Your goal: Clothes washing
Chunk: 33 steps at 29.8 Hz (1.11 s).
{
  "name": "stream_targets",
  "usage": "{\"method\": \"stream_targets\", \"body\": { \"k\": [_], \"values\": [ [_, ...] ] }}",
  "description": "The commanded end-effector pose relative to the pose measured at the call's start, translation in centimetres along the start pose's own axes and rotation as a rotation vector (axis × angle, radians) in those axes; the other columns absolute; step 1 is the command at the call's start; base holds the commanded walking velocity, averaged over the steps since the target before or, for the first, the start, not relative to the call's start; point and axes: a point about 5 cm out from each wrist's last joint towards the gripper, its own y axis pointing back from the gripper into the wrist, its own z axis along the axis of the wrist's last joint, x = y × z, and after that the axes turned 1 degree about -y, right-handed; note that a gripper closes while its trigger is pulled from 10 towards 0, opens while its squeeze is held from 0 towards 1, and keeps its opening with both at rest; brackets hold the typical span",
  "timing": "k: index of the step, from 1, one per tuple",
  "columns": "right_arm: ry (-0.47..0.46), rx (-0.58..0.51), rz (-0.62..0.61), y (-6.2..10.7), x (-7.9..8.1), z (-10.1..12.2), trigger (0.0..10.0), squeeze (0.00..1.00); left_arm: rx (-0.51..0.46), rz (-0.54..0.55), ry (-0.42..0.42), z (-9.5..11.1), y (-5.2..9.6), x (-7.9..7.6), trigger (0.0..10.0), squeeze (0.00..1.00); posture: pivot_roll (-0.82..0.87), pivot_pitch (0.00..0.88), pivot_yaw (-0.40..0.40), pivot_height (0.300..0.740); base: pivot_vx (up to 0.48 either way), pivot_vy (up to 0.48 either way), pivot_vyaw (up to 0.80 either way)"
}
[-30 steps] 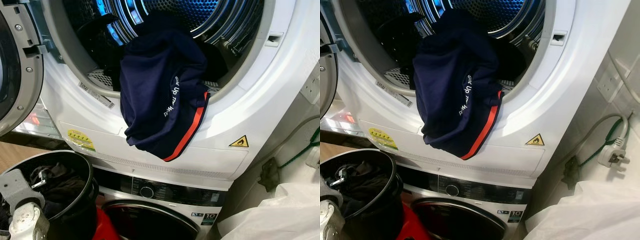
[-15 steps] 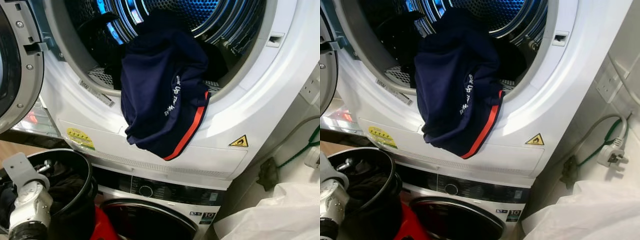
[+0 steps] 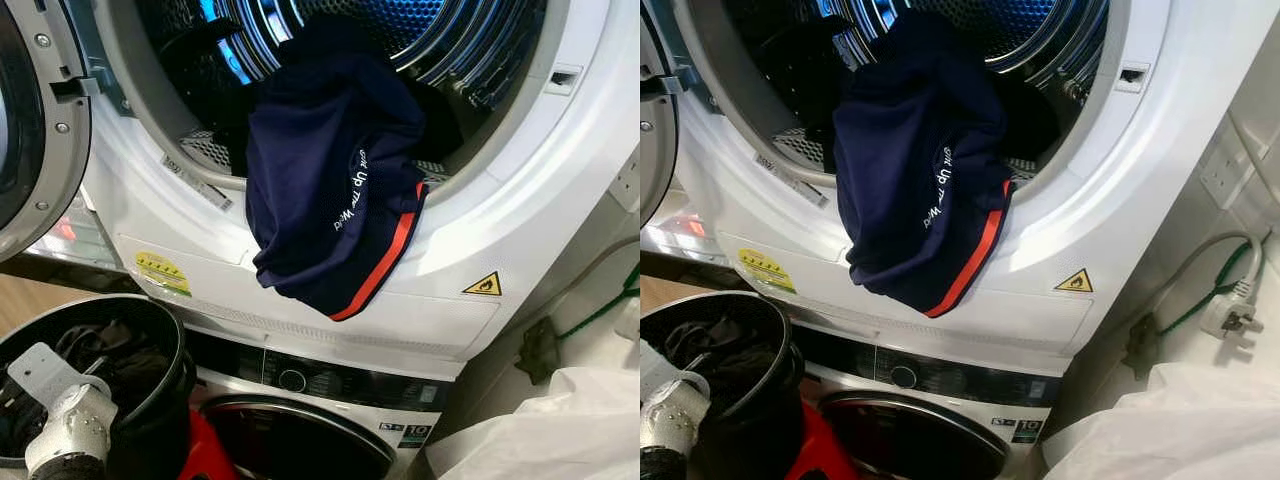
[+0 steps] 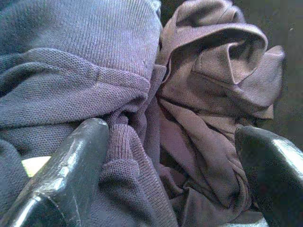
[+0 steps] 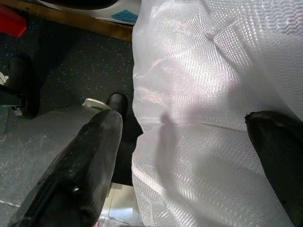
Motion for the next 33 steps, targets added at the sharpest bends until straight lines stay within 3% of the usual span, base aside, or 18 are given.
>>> {"method": "stream_targets", "body": {
  "k": [1, 6, 9, 14, 17, 18, 20, 26, 27, 28, 29, 33],
  "values": [
    [0.005, 0.002, -0.013, 0.1, -0.6, 0.3, 10.0, 0.0, -0.011, 0.016, 0.024, 0.8, 0.3, -0.3, 10.0, 1.0, 0.09, 0.0, -0.054, 0.74, 0.0, 0.0, 0.0],
    [0.007, 0.002, -0.007, 0.0, -0.5, 0.3, 10.0, 0.0, -0.042, 0.023, 0.029, 2.0, 0.7, -0.7, 10.0, 1.0, 0.1, 0.0, -0.049, 0.74, 0.0, 0.0, 0.0],
    [0.006, 0.005, 0.008, 0.0, -0.3, 0.3, 10.0, 0.0, -0.121, 0.043, 0.041, 3.9, 1.1, -0.7, 10.0, 1.0, 0.1, 0.0, -0.047, 0.74, 0.0, 0.0, 0.0],
    [0.001, 0.005, 0.014, 0.0, -0.1, 0.3, 10.0, 0.0, -0.219, -0.072, -0.092, 5.8, 2.0, -2.2, 10.0, 1.0, 0.1, 0.0, -0.043, 0.74, 0.0, 0.0, 0.0],
    [0.004, 0.007, 0.022, 0.0, 0.1, 0.3, 10.0, 0.0, -0.153, -0.071, -0.023, 5.2, 2.8, -2.4, 10.0, 1.0, 0.1, 0.0, -0.038, 0.74, 0.0, 0.0, 0.0],
    [0.011, 0.007, 0.026, 0.0, 0.1, 0.4, 10.0, 0.0, -0.1, -0.04, 0.048, 4.7, 3.1, -2.3, 10.0, 1.0, 0.1, 0.0, -0.036, 0.74, 0.0, 0.0, 0.0],
    [0.016, 0.005, 0.032, -0.1, 0.2, 0.5, 10.0, 0.0, -0.058, -0.012, 0.101, 4.3, 3.6, -2.3, 10.0, 1.0, 0.11, 0.0, -0.03, 0.74, 0.0, 0.0, 0.0],
    [0.024, 0.004, 0.044, -0.1, 0.3, 0.7, 10.0, 0.0, -0.037, 0.025, 0.104, 3.5, 4.5, -2.1, 10.0, 0.97, 0.11, 0.0, -0.029, 0.74, 0.0, 0.0, 0.0],
    [0.026, 0.006, 0.047, -0.1, 0.4, 0.8, 10.0, 0.0, -0.023, 0.038, 0.101, 3.2, 4.3, -1.9, 10.0, 0.9, 0.11, 0.0, -0.029, 0.74, 0.0, 0.0, 0.0],
    [0.026, 0.008, 0.051, -0.1, 0.4, 0.8, 10.0, 0.0, 0.012, 0.063, 0.102, 2.6, 4.1, -1.5, 10.0, 0.69, 0.11, 0.0, -0.03, 0.74, 0.0, 0.0, 0.0],
    [0.027, 0.01, 0.056, -0.1, 0.5, 0.8, 10.0, 0.0, 0.021, 0.075, 0.094, 2.4, 3.9, -1.1, 10.0, 0.0, 0.11, 0.0, -0.028, 0.74, 0.0, 0.0, 0.0],
    [0.026, 0.011, 0.063, -0.1, 0.5, 0.8, 10.0, 0.0, 0.037, 0.126, 0.072, 2.0, 3.4, 0.0, 10.0, 0.0, 0.1, 0.0, -0.027, 0.74, 0.0, 0.0, 0.0]
  ]
}}
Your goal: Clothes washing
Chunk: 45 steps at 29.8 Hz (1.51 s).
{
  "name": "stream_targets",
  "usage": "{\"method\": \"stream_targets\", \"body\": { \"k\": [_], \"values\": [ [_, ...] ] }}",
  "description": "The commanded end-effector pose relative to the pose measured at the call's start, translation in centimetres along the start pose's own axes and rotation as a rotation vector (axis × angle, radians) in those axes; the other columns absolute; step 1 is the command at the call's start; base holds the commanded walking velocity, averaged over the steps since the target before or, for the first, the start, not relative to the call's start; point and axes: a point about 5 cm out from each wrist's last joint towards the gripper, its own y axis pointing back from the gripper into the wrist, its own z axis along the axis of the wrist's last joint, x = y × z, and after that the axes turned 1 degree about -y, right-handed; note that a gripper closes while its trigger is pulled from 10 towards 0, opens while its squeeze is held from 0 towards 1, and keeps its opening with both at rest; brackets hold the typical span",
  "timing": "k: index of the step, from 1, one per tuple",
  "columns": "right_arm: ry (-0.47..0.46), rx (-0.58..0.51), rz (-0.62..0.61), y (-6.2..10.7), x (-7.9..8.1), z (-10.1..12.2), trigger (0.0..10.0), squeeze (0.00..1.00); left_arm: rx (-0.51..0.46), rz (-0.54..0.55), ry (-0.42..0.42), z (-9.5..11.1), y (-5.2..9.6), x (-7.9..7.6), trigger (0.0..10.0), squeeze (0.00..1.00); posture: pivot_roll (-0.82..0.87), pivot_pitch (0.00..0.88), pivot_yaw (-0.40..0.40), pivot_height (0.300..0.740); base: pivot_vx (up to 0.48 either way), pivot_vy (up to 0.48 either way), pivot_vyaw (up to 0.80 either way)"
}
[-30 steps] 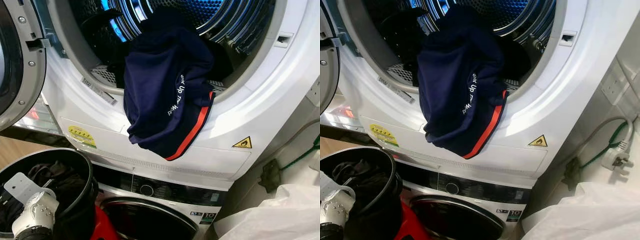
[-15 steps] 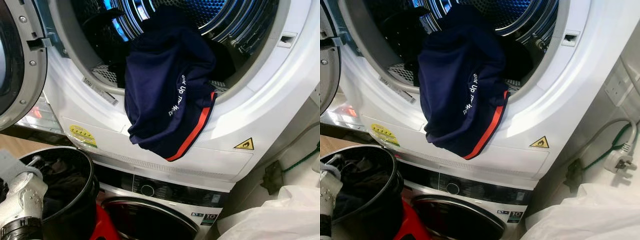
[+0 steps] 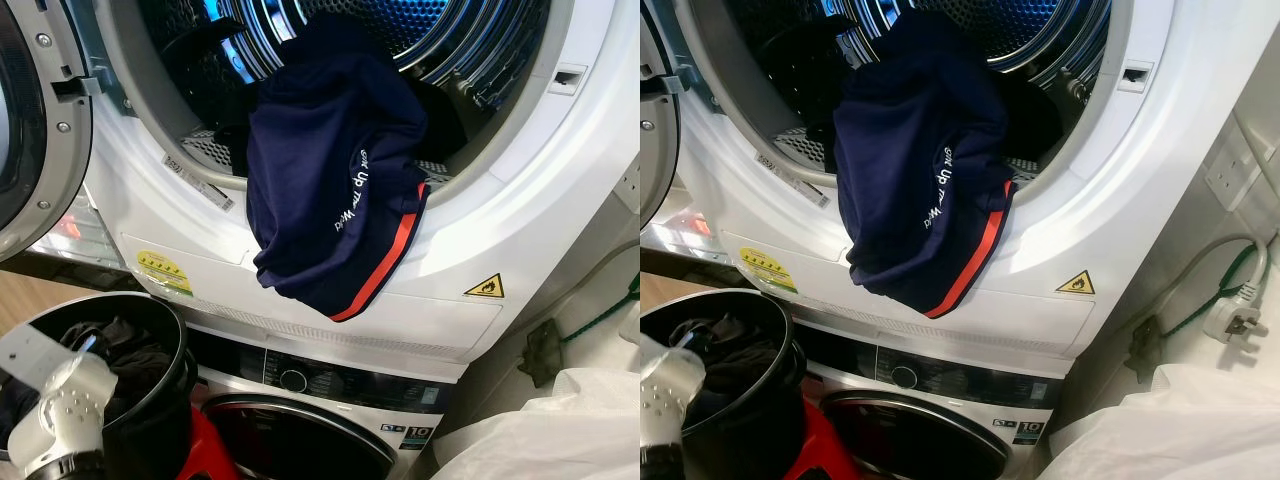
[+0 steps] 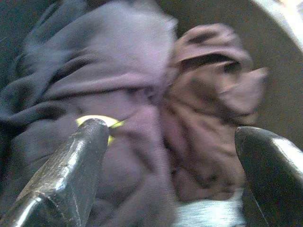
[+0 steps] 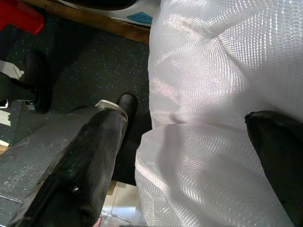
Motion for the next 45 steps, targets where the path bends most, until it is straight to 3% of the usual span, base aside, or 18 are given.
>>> {"method": "stream_targets", "body": {
  "k": [1, 4, 5, 9, 20, 24, 32, 36, 40, 41, 42, 43, 45],
  "values": [
    [0.002, 0.006, 0.004, 0.0, 0.0, 0.1, 10.0, 0.0, 0.013, 0.042, -0.022, 0.1, -0.4, 0.9, 10.0, 0.0, 0.11, 0.0, -0.027, 0.74, 0.0, 0.0, 0.0],
    [0.003, 0.012, 0.007, 0.0, 0.0, 0.0, 10.0, 0.0, 0.041, 0.091, -0.028, -0.2, -1.6, 2.4, 10.0, 0.0, 0.11, 0.0, -0.029, 0.74, 0.0, 0.0, 0.0],
    [0.004, 0.013, 0.01, 0.0, 0.1, 0.0, 10.0, 0.0, 0.038, 0.113, -0.072, -0.2, -2.4, 3.3, 10.0, 0.0, 0.11, 0.0, -0.03, 0.74, 0.0, 0.0, 0.0],
    [-0.004, 0.014, 0.017, 0.0, 0.1, 0.0, 10.0, 0.0, 0.047, 0.134, -0.12, -0.1, -3.1, 4.4, 10.0, 0.0, 0.11, 0.0, -0.036, 0.74, 0.0, 0.0, 0.0],
    [0.008, 0.022, 0.022, 0.0, 0.2, -0.2, 10.0, 0.0, 0.031, 0.133, -0.157, 0.5, -3.9, 3.8, 10.0, 0.0, 0.11, 0.0, -0.04, 0.74, 0.0, 0.0, 0.0],
    [0.012, 0.021, 0.022, 0.0, 0.1, -0.2, 10.0, 0.0, 0.078, 0.163, -0.182, -1.5, -5.1, 3.8, 10.0, 0.0, 0.1, 0.0, -0.049, 0.74, 0.0, 0.0, 0.0],
    [0.013, 0.026, 0.017, 0.1, -0.1, -0.5, 10.0, 0.0, 0.11, 0.176, -0.204, -3.3, -5.4, 3.9, 10.0, 0.0, 0.08, 0.0, -0.056, 0.74, 0.0, 0.0, 0.0],
    [0.014, 0.026, 0.005, 0.1, -0.4, -0.5, 10.0, 0.0, 0.104, 0.132, -0.198, -3.8, -5.3, 2.0, 10.0, 0.0, 0.08, 0.0, -0.067, 0.74, 0.0, 0.0, 0.0],
    [0.013, 0.024, 0.001, 0.1, -0.5, -0.5, 10.0, 0.0, 0.101, 0.114, -0.202, -4.0, -5.3, 1.3, 9.6, 0.0, 0.08, 0.0, -0.067, 0.74, 0.0, 0.0, 0.0],
    [0.01, 0.023, -0.004, 0.2, -0.6, -0.5, 10.0, 0.0, 0.104, 0.112, -0.194, -4.3, -5.2, 0.9, 2.7, 0.0, 0.06, 0.0, -0.067, 0.74, 0.0, 0.0, 0.0],
    [0.01, 0.023, -0.004, 0.2, -0.6, -0.5, 10.0, 0.0, 0.104, 0.112, -0.194, -4.3, -5.2, 0.9, 2.7, 0.0, 0.06, 0.0, -0.067, 0.74, 0.0, 0.0, 0.0],
    [0.009, 0.023, -0.007, 0.2, -0.7, -0.5, 10.0, 0.0, 0.112, 0.117, -0.176, -4.5, -5.2, 0.8, 0.0, 0.0, 0.06, 0.0, -0.07, 0.74, 0.0, 0.0, 0.0],
    [0.009, 0.023, -0.007, 0.2, -0.7, -0.5, 10.0, 0.0, 0.112, 0.117, -0.176, -4.5, -5.2, 0.8, 0.0, 0.0, 0.06, 0.0, -0.07, 0.74, 0.0, 0.0, 0.0]
  ]
}}
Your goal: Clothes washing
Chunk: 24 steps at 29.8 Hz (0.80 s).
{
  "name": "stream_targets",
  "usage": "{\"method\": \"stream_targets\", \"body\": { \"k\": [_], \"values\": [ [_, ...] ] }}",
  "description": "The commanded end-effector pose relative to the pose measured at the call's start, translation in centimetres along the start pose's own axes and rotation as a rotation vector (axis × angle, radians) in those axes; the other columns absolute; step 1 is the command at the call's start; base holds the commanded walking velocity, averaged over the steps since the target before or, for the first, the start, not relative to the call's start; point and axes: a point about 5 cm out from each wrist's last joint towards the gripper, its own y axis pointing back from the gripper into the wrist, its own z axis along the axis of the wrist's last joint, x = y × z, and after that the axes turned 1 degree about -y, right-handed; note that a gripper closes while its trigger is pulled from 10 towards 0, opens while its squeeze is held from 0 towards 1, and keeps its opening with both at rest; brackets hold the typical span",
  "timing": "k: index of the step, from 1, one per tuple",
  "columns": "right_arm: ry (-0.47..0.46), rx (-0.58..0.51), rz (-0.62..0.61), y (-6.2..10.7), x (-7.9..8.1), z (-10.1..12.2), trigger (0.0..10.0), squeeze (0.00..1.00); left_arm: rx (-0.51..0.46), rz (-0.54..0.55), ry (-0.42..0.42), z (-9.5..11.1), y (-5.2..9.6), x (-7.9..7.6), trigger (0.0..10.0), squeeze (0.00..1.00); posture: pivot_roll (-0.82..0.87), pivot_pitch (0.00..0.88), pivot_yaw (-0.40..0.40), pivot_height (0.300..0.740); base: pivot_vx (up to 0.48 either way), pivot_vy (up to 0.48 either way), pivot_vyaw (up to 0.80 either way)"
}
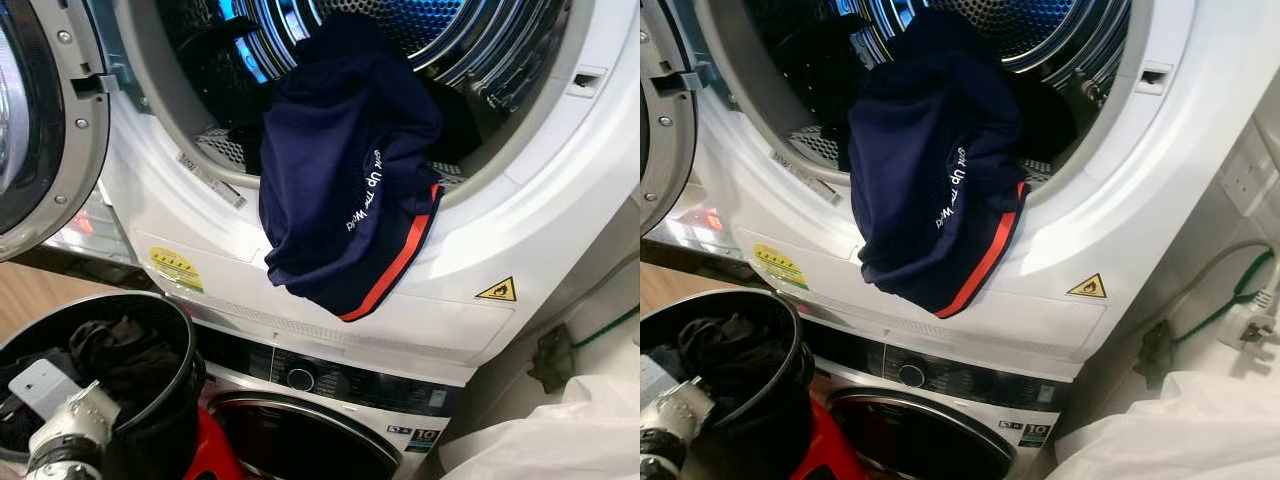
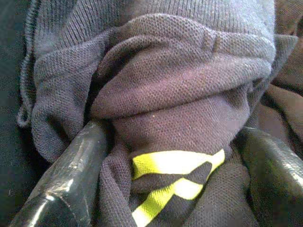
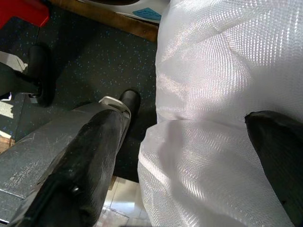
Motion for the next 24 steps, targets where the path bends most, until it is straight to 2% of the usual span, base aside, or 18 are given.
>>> {"method": "stream_targets", "body": {
  "k": [1, 5, 24],
  "values": [
    [0.002, 0.003, -0.023, 0.2, -0.7, -0.2, 10.0, 0.0, 0.063, -0.002, 0.004, -1.6, 0.1, -0.3, 0.0, 0.0, 0.06, 0.0, -0.07, 0.74, 0.0, 0.0, 0.0],
    [-0.015, 0.014, -0.036, 0.3, -1.1, -0.8, 10.0, 0.0, 0.089, 0.007, 0.037, -2.3, 0.0, -0.2, 0.0, 0.0, 0.04, 0.0, -0.064, 0.74, 0.0, 0.0, 0.0],
    [-0.012, 0.018, -0.035, 0.3, -1.0, -1.0, 10.0, 0.0, 0.095, 0.015, 0.043, -3.3, -0.2, 0.2, 0.0, 0.0, 0.03, 0.0, -0.054, 0.74, 0.0, 0.0, 0.0]
  ]
}}
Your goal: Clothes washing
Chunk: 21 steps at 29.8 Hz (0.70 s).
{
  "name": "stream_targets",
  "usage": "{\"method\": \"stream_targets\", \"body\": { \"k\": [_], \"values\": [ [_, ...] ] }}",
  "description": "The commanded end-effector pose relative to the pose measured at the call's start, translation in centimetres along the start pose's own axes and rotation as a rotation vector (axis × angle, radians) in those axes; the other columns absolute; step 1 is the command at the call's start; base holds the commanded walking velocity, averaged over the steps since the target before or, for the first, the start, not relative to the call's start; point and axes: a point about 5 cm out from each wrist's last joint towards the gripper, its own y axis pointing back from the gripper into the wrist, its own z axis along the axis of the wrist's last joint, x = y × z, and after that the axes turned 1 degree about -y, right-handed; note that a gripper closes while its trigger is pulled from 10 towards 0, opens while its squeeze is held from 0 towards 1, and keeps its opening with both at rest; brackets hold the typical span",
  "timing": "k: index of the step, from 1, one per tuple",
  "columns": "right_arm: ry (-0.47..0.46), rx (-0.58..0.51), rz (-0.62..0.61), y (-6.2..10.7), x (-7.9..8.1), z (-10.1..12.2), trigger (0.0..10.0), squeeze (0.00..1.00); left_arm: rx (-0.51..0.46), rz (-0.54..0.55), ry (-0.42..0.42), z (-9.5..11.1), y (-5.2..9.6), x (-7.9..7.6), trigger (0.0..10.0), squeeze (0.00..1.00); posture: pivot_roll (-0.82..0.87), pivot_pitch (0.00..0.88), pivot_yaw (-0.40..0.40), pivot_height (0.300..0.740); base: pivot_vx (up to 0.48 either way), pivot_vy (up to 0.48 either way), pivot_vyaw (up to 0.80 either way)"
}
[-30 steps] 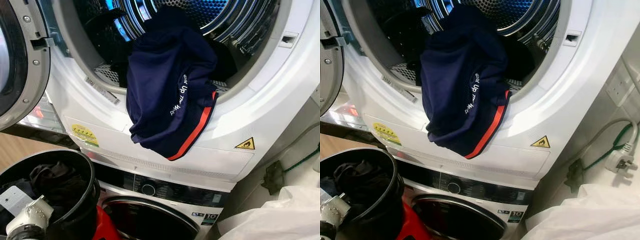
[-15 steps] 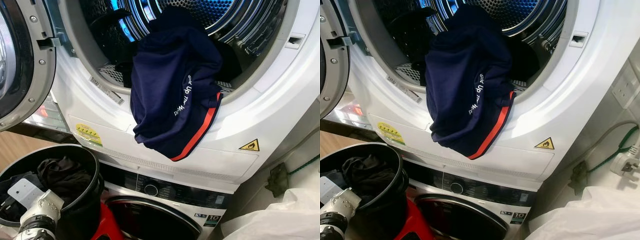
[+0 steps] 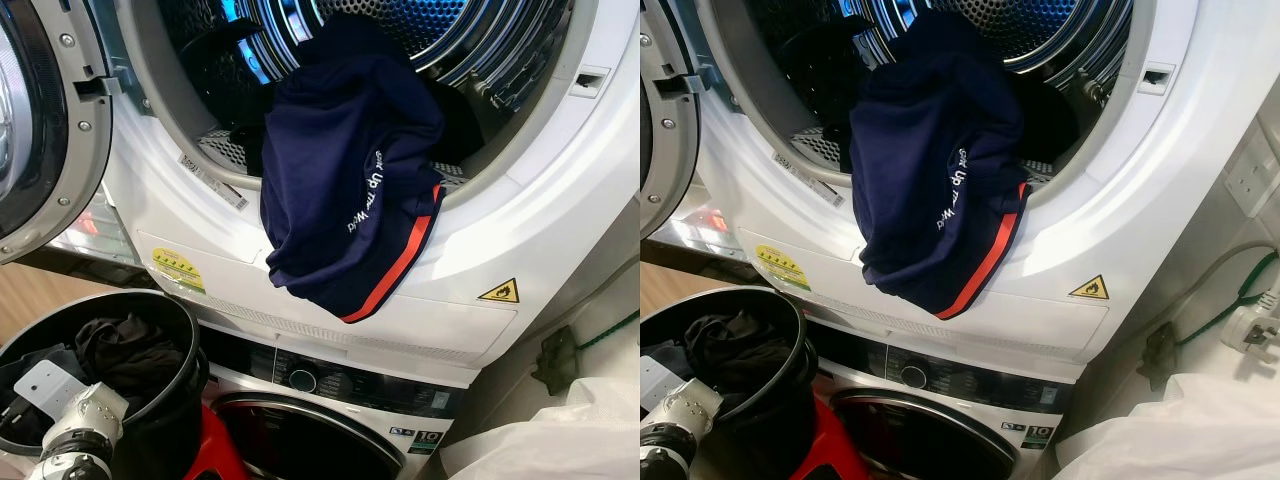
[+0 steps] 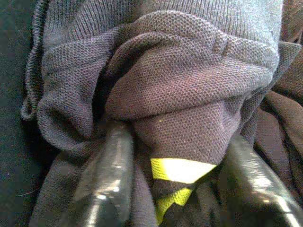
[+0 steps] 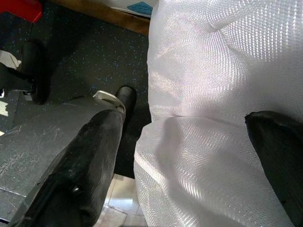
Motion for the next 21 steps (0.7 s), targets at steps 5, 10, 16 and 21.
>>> {"method": "stream_targets", "body": {
  "k": [5, 10, 16, 21],
  "values": [
    [0.003, 0.001, -0.016, 0.06, -0.27, -0.23, 10.0, 0.0, 0.089, 0.007, -0.025, -2.93, 0.04, 0.41, 0.0, 0.0, 0.02, 0.0, -0.056, 0.74, 0.0, 0.0, 0.0],
    [0.003, 0.001, -0.02, 0.08, -0.35, -0.22, 10.0, 0.0, 0.079, 0.009, -0.014, -2.91, 0.1, 0.25, 0.0, 0.0, 0.02, 0.0, -0.061, 0.74, 0.0, 0.0, 0.0],
    [0.002, 0.0, -0.025, 0.1, -0.48, -0.17, 10.0, 0.0, 0.064, 0.017, 0.004, -2.65, 0.05, 0.36, 0.0, 0.0, 0.03, 0.0, -0.067, 0.74, 0.0, 0.0, 0.0],
    [0.002, -0.002, -0.03, 0.12, -0.61, -0.05, 10.0, 0.0, 0.066, 0.048, 0.03, -2.91, -0.14, 1.1, 0.0, 0.0, 0.03, 0.0, -0.076, 0.74, 0.0, 0.0, 0.0]
  ]
}}
